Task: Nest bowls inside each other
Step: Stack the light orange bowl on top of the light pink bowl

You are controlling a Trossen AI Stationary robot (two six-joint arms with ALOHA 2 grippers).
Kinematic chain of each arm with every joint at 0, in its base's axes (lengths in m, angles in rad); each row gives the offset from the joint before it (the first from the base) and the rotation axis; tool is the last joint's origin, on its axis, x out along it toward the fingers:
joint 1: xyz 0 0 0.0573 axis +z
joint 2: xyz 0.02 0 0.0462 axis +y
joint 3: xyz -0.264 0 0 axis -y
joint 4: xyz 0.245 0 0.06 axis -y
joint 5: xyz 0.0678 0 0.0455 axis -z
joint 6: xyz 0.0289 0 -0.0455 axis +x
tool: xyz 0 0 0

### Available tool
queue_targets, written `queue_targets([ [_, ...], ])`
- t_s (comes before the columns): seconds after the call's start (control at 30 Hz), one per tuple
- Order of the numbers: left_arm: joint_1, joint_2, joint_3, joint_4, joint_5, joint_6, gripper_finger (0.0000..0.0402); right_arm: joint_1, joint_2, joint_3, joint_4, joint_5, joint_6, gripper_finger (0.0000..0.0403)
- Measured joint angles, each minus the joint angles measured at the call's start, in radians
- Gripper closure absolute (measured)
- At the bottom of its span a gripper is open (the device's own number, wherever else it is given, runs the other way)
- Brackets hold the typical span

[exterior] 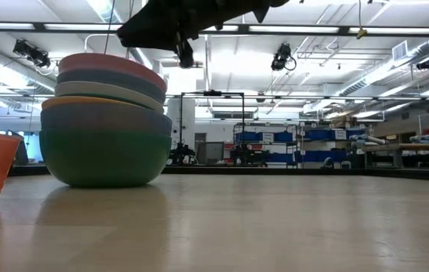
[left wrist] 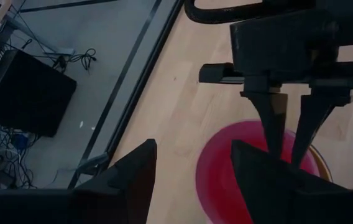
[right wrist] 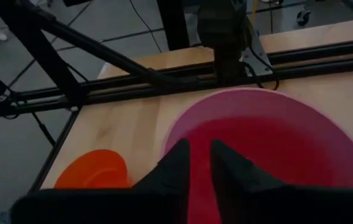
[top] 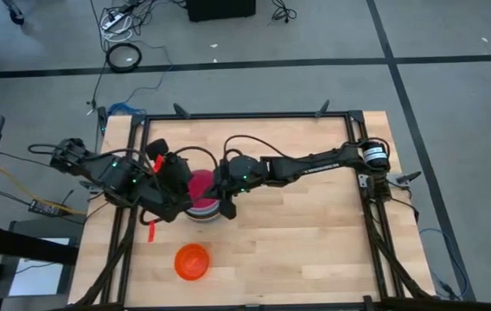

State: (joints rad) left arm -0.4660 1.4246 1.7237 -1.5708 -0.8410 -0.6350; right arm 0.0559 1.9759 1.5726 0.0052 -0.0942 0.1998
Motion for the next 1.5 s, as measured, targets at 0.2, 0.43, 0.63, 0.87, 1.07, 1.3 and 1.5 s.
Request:
queue_targets([
  [0.2, 0.000, 0.000, 0.000, 0.000, -0.001, 0.000, 0.0188, 0.006, -0.007, 0.000, -0.027, 0.000, 0.012, 0.0301],
  [0.43, 0.000, 0.000, 0.000, 0.000, -0.001, -0.001, 0.0188, 0.091, -0.057, 0.000, -0.049, -0.062, -0.020, 0.0294],
  [0.63, 0.000, 0.000, 0.000, 0.000, -0.003, 0.000, 0.0188, 0.216, -0.053, -0.004, -0.171, -0.132, -0.029, 0.0303],
  [0.87, 0.000, 0.001, 0.000, 0.001, 0.013, -0.028, 0.0188, 0.278, 0.005, -0.006, -0.284, 0.012, -0.153, 0.0304],
  [1.07, -0.015, 0.003, -0.093, 0.003, 0.292, -0.160, 0.0188, 0.324, 0.017, -0.008, -0.474, 0.328, -0.098, 0.0310],
  [1.3, -0.104, 0.003, -0.332, 0.021, 0.571, -0.348, 0.0188, 0.431, -0.031, -0.008, -0.664, 0.794, -0.002, 0.0329],
  [1.5, -0.194, 0.003, -0.428, 0.223, 0.671, -0.465, 0.0188, 0.486, -0.154, -0.007, -0.885, 1.107, 0.178, 0.0346],
])
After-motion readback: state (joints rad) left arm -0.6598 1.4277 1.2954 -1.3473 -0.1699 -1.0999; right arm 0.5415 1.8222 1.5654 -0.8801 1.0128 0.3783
